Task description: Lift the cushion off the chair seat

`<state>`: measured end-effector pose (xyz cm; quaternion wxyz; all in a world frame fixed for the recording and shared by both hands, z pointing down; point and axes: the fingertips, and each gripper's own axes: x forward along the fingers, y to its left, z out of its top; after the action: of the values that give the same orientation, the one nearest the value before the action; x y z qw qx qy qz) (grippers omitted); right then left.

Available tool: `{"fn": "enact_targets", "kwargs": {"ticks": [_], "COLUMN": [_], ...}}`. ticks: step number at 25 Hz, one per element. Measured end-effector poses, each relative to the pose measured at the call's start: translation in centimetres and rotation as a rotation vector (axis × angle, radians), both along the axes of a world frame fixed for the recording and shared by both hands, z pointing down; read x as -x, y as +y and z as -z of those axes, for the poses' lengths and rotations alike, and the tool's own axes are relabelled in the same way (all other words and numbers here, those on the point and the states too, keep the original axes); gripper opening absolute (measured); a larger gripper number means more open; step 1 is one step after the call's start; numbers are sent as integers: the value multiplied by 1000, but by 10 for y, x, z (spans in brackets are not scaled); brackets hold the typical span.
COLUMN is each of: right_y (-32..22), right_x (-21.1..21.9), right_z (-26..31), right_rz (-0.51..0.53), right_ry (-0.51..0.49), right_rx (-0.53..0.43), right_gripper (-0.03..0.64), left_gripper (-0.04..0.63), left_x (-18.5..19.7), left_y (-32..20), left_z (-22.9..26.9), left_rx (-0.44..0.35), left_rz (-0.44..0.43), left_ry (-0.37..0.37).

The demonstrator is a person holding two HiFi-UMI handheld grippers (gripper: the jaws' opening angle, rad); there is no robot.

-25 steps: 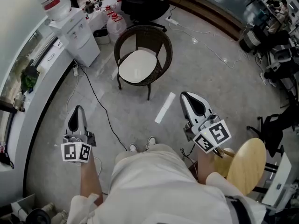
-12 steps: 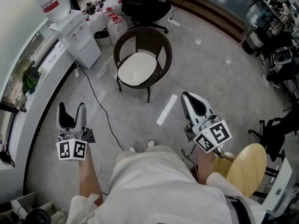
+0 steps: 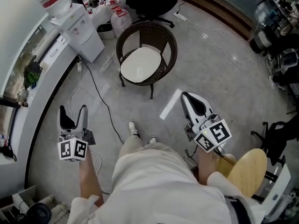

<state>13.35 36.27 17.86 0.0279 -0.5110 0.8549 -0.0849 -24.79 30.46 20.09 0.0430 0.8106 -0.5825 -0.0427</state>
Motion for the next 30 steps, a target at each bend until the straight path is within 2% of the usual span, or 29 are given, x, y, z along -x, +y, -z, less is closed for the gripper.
{"fn": "enact_targets", "kwargs": {"ticks": [4,8,15,19,21,23,27,30], "right_y": [-33,-82,-199,-230,-248,-266,-306,-341], "right_x": [0,2,13,15,15,11,-10,-17], "right_z": [-9,-16,-1,-8,-8,-7,-21,-47], "right_rz": [-4,-24,-65,-146,-174,-168,-148,-103], "right_ry": [21,62,159,156,167,172,148,133], "right_rx": [34,63,125,169,174,177,199,227], "right_gripper": [2,2,2,2,2,2,2,2], "left_gripper": [472,472,472,472,472,472,472,472], "left_x": [-7,-13,-11,-28,-37,-52,-93,-101], "left_y": [-37,-95,-240,-315,-346,-370,-404,-416], "left_z": [-22,-56,-80,-104,-114,-121,-134,-155], "left_rx": [33,83,127,163,180,197,229,281], "left_rz": [-11,-40,-114,-197,-208,-216,-252,-236], "left_ry": [20,59,82,80,106,124,102,80]}}
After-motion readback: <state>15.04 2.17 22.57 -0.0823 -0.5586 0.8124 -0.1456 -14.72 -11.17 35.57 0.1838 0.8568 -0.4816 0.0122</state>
